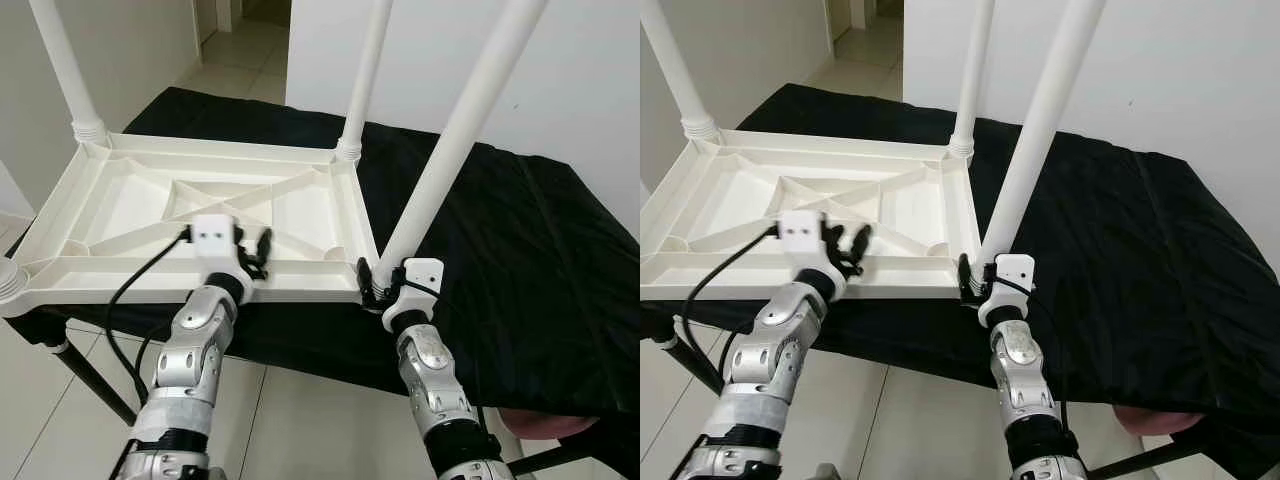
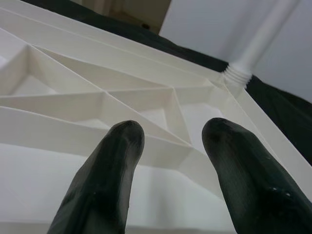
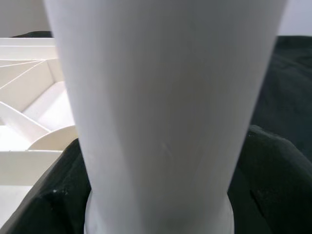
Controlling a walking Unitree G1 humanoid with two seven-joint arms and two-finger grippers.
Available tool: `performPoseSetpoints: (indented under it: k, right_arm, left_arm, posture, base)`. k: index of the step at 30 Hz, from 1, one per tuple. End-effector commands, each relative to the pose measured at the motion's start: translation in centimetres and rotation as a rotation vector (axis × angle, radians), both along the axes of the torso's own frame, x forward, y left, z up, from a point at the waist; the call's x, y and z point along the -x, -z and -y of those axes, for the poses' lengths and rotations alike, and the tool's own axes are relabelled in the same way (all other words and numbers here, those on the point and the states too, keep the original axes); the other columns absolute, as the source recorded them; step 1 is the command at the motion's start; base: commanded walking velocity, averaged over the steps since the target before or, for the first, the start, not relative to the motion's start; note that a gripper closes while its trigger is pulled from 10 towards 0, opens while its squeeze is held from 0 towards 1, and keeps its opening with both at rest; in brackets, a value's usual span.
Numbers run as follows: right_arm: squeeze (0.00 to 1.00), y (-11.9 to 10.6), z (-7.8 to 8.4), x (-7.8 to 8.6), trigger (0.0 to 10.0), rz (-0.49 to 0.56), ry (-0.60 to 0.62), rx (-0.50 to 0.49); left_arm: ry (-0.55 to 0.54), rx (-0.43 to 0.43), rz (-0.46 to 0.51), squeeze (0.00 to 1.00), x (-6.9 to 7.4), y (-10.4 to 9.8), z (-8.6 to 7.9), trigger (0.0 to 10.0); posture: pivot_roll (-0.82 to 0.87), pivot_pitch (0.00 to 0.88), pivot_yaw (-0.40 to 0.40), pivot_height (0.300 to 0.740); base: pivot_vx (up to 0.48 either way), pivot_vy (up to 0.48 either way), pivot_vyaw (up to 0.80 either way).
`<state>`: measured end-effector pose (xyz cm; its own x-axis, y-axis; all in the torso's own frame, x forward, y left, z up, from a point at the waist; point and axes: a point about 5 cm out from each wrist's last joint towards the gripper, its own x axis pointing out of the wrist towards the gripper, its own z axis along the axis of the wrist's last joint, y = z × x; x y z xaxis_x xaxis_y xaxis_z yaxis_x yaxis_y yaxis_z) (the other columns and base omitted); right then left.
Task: Building children table
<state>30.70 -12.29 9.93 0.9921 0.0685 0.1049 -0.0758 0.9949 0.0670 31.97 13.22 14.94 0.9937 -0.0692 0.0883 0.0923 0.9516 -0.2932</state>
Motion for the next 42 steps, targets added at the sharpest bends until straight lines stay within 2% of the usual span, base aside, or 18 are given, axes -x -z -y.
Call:
performPoseSetpoints:
  k: [1, 5, 8, 13, 16, 21, 23, 25, 30, 42]
  right_arm:
    - [0.00, -0.3, 0.6, 0.0, 10.0, 0.021, 0.036, 0.003]
    - [0.00, -0.4, 0.7, -0.1, 10.0, 0.028, 0.042, 0.008]
    - [0.00, -0.4, 0.6, -0.1, 10.0, 0.029, 0.044, 0.009]
    - [0.00, -0.5, -0.2, 0.0, 10.0, 0.038, 0.039, 0.003]
    - [0.00, -0.5, -0.4, 0.0, 10.0, 0.042, 0.038, 0.013]
    - [0.00, -0.6, -0.3, 0.0, 10.0, 0.050, 0.039, 0.016]
    - [0.00, -0.5, -0.3, 0.0, 10.0, 0.052, 0.039, 0.016]
    - [0.00, -0.5, -0.3, 0.1, 10.0, 0.050, 0.039, 0.014]
    - [0.00, -0.5, -0.2, 0.0, 10.0, 0.055, 0.046, 0.010]
    - [0.00, -0.3, -0.4, 0.1, 10.0, 0.052, 0.038, 0.003]
  left_arm:
    - [-0.037, 0.024, -0.004, 0.00, -0.1, 0.2, -0.2, 10.0]
    - [-0.075, 0.036, 0.007, 0.00, -0.1, 0.0, 0.1, 10.0]
    - [-0.065, 0.025, 0.014, 0.00, 0.0, 0.0, 0.4, 10.0]
    - [-0.001, -0.066, 0.076, 0.00, 0.6, -0.1, 1.2, 10.0]
    - [0.006, -0.085, 0.093, 0.00, 0.7, 0.0, 1.3, 10.0]
    - [0.026, -0.141, 0.116, 0.00, 0.9, 0.2, 1.7, 10.0]
    - [0.090, -0.191, 0.136, 0.00, 1.2, 0.5, 2.4, 10.0]
    - [0.131, -0.200, 0.142, 0.00, 1.3, 0.6, 2.7, 10.0]
    - [0.158, -0.239, 0.146, 0.00, 1.3, 0.8, 2.6, 10.0]
    - [0.182, -0.251, 0.158, 0.00, 1.5, 0.9, 2.6, 10.0]
  posture:
    - [-0.05, 0.000, -0.096, 0.740]
    - [-0.04, 0.000, -0.091, 0.740]
    - [-0.04, 0.000, -0.084, 0.740]
    - [-0.03, 0.000, -0.075, 0.740]
    - [-0.03, 0.000, -0.075, 0.740]
    - [-0.03, 0.000, -0.070, 0.740]
    - [-0.03, 0.000, -0.070, 0.740]
    - [-0.03, 0.000, -0.070, 0.740]
    - [-0.03, 0.000, -0.065, 0.740]
    - [-0.02, 0.000, -0.047, 0.740]
  base:
    - [0.000, 0.000, 0.00]
    - [0.000, 0.000, 0.00]
    - [0.000, 0.000, 0.00]
    - [0.000, 0.000, 0.00]
    - [0.000, 0.000, 0.00]
    - [0.000, 0.000, 0.00]
    - [0.000, 0.000, 0.00]
    - [0.000, 0.000, 0.00]
    - [0.000, 0.000, 0.00]
    - [0.000, 0.000, 0.00]
